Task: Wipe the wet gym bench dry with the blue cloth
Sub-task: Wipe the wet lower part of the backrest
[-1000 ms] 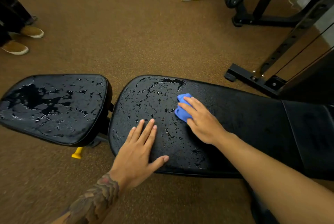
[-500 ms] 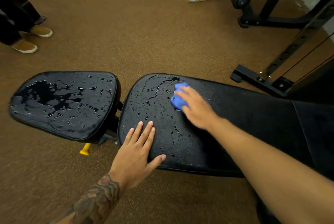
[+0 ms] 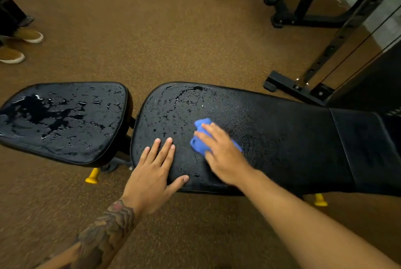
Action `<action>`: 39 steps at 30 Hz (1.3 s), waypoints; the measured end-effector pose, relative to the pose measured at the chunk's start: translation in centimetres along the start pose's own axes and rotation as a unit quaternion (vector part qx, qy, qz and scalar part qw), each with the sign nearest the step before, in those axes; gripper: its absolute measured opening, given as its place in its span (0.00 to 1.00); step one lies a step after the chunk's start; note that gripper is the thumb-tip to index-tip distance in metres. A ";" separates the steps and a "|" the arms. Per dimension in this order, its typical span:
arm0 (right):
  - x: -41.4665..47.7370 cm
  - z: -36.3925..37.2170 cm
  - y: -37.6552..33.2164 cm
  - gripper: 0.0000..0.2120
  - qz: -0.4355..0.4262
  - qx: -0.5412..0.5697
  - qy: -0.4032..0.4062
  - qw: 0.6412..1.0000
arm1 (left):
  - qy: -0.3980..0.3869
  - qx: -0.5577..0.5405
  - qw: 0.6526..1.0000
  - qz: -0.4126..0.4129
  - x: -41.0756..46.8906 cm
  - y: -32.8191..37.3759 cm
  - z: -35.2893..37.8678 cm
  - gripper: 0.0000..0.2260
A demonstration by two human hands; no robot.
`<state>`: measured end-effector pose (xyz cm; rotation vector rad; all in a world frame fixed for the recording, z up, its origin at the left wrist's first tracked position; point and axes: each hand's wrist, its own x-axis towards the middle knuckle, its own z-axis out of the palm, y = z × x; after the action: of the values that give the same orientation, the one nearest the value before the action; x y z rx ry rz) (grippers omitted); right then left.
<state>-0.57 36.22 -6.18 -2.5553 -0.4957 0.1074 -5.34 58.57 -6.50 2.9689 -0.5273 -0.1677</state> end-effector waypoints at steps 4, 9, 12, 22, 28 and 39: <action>-8.1 -0.6 -0.4 0.27 -0.077 -0.003 -0.036 0.996 | -0.008 0.003 1.000 0.001 0.1 0.1 0.1 0.39; -4.7 -3.0 3.9 0.27 0.073 0.009 0.039 0.997 | 0.007 -0.009 1.000 -0.002 0.0 0.1 0.1 0.39; -0.3 -2.2 3.1 0.30 0.117 0.006 0.057 0.991 | 0.010 -0.010 1.000 -0.002 0.0 0.2 0.1 0.39; -6.3 0.8 -1.4 0.26 -0.083 0.008 -0.027 0.996 | -0.010 -0.003 1.000 0.006 0.0 -0.1 0.0 0.39; -6.4 0.3 -1.4 0.25 -0.086 0.015 -0.038 0.995 | -0.016 -0.021 1.000 -0.008 0.2 0.2 -0.4 0.40; -5.3 -4.0 -0.3 0.38 0.081 0.293 -0.055 0.951 | 0.043 -0.105 0.987 0.114 -0.9 8.1 -1.5 0.28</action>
<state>-4.89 32.53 -2.73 -2.0054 -0.2424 0.3953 -8.71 51.47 -3.82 2.6745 -0.7787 -0.0668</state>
